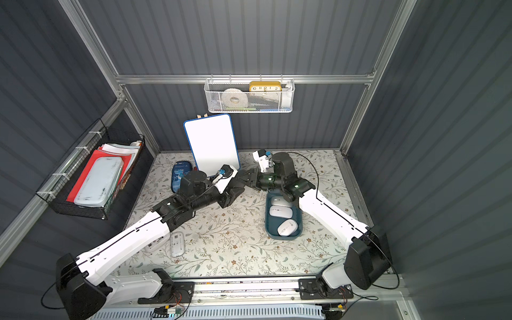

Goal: Put the mouse in the storage box
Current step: Pick up the mouse from the center of the board, then place the mouse in the storage box.

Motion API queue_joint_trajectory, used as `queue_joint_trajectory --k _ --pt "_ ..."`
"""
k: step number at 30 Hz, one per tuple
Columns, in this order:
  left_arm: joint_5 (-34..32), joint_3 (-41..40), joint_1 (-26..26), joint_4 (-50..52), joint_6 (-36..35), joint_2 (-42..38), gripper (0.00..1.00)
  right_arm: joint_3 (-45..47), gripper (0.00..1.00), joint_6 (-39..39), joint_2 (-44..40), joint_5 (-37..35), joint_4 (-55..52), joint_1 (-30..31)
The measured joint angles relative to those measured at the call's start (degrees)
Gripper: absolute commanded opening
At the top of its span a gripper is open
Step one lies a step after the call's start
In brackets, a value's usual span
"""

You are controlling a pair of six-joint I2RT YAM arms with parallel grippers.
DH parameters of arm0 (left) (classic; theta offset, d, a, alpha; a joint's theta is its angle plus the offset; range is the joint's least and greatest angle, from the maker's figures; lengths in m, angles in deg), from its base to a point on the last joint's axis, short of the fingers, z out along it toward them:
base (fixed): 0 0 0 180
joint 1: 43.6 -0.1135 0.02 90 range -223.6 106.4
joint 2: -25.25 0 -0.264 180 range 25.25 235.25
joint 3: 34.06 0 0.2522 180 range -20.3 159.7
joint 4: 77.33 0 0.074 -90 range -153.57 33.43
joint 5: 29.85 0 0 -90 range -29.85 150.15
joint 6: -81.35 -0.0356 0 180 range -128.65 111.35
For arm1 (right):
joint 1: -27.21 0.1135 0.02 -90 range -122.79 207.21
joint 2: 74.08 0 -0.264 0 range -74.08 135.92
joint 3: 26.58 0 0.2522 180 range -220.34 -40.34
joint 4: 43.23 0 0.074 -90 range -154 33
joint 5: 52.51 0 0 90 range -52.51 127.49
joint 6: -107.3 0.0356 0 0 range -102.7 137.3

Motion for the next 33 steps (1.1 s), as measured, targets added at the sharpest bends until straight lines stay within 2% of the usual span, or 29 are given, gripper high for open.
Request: queue_joint_trajectory --k 1,3,4,7,11,14,17,20,24,33 --pt "0.0 0.0 0.0 0.0 0.2 0.0 0.73 0.0 0.11 0.0 0.0 0.0 0.0 0.0" --pt "-0.5 -0.1 0.2 -0.4 0.1 0.1 0.95 0.0 0.07 0.9 0.0 -0.4 0.1 0.2" --pt "-0.8 -0.3 0.4 -0.5 0.4 0.1 0.99 0.0 0.06 1.4 0.0 -0.7 0.1 0.3" --pt "-2.4 -1.6 0.7 -1.1 1.4 -0.1 0.99 0.9 0.04 2.6 -0.2 -2.3 0.8 0.3" --pt "-6.6 -4.4 0.7 -1.1 6.7 -2.7 0.99 5.7 0.03 3.5 -2.1 -4.8 2.1 -2.3" --pt "-13.7 -6.3 0.6 -0.7 14.3 -7.0 0.99 11.8 0.03 3.8 -4.9 -7.4 2.7 -6.2" --pt "-17.5 -6.7 -1.3 -0.1 22.7 -10.7 1.0 18.3 0.03 4.0 -8.0 -9.4 3.3 -10.9" --pt "-18.6 -8.3 -6.2 0.4 30.3 -12.7 0.99 23.3 0.03 3.5 -10.1 -11.7 3.8 -14.3" --pt "-18.7 -13.4 -11.2 2.1 37.4 -13.2 0.99 26.1 0.02 1.3 -10.6 -16.1 2.6 -15.0" --pt "-19.5 -15.3 -13.0 5.6 44.3 -10.8 0.99 27.7 0.02 -0.9 -6.2 -23.9 5.7 -15.0"
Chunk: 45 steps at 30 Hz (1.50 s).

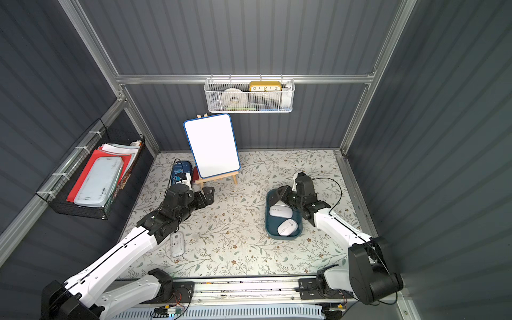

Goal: Put the mouse in the storage box
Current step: Place the mouse in the storage box.

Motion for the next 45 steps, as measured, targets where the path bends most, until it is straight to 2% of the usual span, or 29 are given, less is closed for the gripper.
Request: queue_joint_trajectory --k 13,20,22,27,30,33,40,45 --pt "3.7 -0.2 -15.5 0.3 4.7 6.7 0.99 1.4 0.02 0.5 10.7 -3.8 10.8 0.0" --pt "7.1 -0.7 -22.5 0.3 5.3 7.3 0.99 3.6 0.05 0.2 11.2 -5.4 12.7 0.2" --pt "7.9 -0.9 -23.8 0.3 5.3 7.4 0.99 3.6 0.14 -0.1 10.0 -7.2 11.5 0.3" --pt "8.8 -0.9 -25.2 0.0 5.4 8.1 0.99 3.7 0.44 -0.3 8.9 -8.5 10.7 0.2" --pt "9.0 -1.0 -26.5 0.0 5.6 9.2 0.99 4.4 0.56 -0.4 8.5 -8.6 10.5 0.2" --pt "8.9 -1.1 -28.0 0.0 6.0 10.3 0.99 6.3 0.63 -0.2 6.0 -9.8 10.0 0.2" --pt "7.1 -1.1 -30.1 0.3 7.8 13.2 0.99 6.9 0.72 -0.7 -2.5 -15.1 5.5 0.2" --pt "4.9 -0.7 -30.6 0.9 9.0 18.3 0.99 7.3 0.87 -1.4 -10.2 -20.9 0.4 0.2"
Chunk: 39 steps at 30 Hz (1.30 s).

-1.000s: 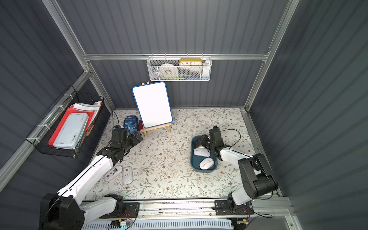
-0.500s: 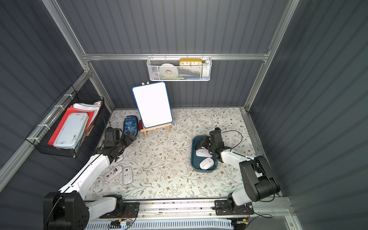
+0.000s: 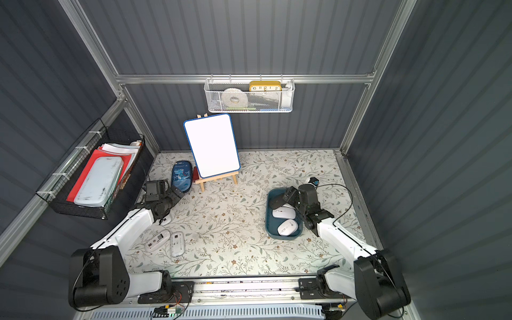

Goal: Put the mouse in the storage box
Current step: Place the mouse in the storage box, then pick up the mouse from the center of the board.

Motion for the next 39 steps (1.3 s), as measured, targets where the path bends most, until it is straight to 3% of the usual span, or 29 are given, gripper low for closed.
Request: queue_joint_trajectory --k 8,24,32,39 --pt "-4.8 3.4 0.0 4.9 3.1 9.8 0.99 0.2 0.89 -1.2 -5.4 -5.7 -5.3 -0.1" --pt "-13.1 6.8 -1.2 11.1 6.7 8.2 0.99 -0.3 0.9 -2.1 -2.1 -3.0 -10.0 -0.1" --pt "-10.0 5.8 -8.7 8.9 6.3 8.7 0.99 -1.0 0.89 -2.2 -2.1 -2.7 -11.0 -0.1" --pt "-4.7 3.1 -9.3 5.1 4.6 13.7 0.99 -1.2 0.89 -2.2 -2.5 -2.7 -11.2 -0.1"
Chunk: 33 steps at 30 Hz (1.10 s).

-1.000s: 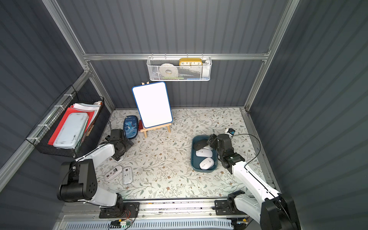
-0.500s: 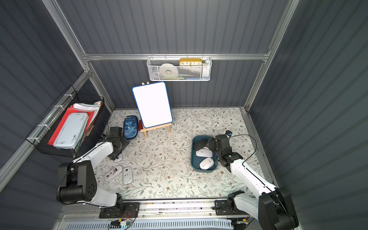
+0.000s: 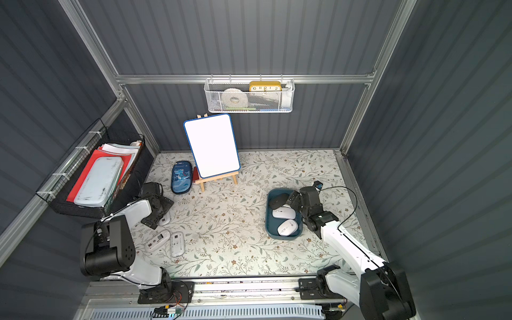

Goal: Put the mouse in the storage box
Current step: Pick up the mouse from the center of the board.

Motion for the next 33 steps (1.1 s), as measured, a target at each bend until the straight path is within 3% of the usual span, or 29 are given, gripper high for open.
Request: queue_joint_trajectory --k 7,12,18,25,33 --pt "0.7 0.4 0.0 -2.9 -2.5 1.8 0.91 0.0 0.89 0.0 0.0 0.6 0.0 0.0" --pt "1.2 2.0 0.0 -3.9 -4.6 3.8 0.67 0.0 0.88 0.0 0.0 0.6 0.1 0.0" --pt "1.8 2.5 0.8 -4.8 -5.7 4.5 0.52 0.0 0.87 0.4 0.0 0.6 0.1 0.0" --pt "4.9 2.6 4.9 -2.3 -5.6 2.4 0.52 -0.1 0.86 1.0 0.2 1.2 0.2 0.0" --pt "13.6 2.6 10.3 -1.1 -5.9 -7.6 0.51 -0.2 0.86 1.1 -0.2 1.9 0.1 0.0"
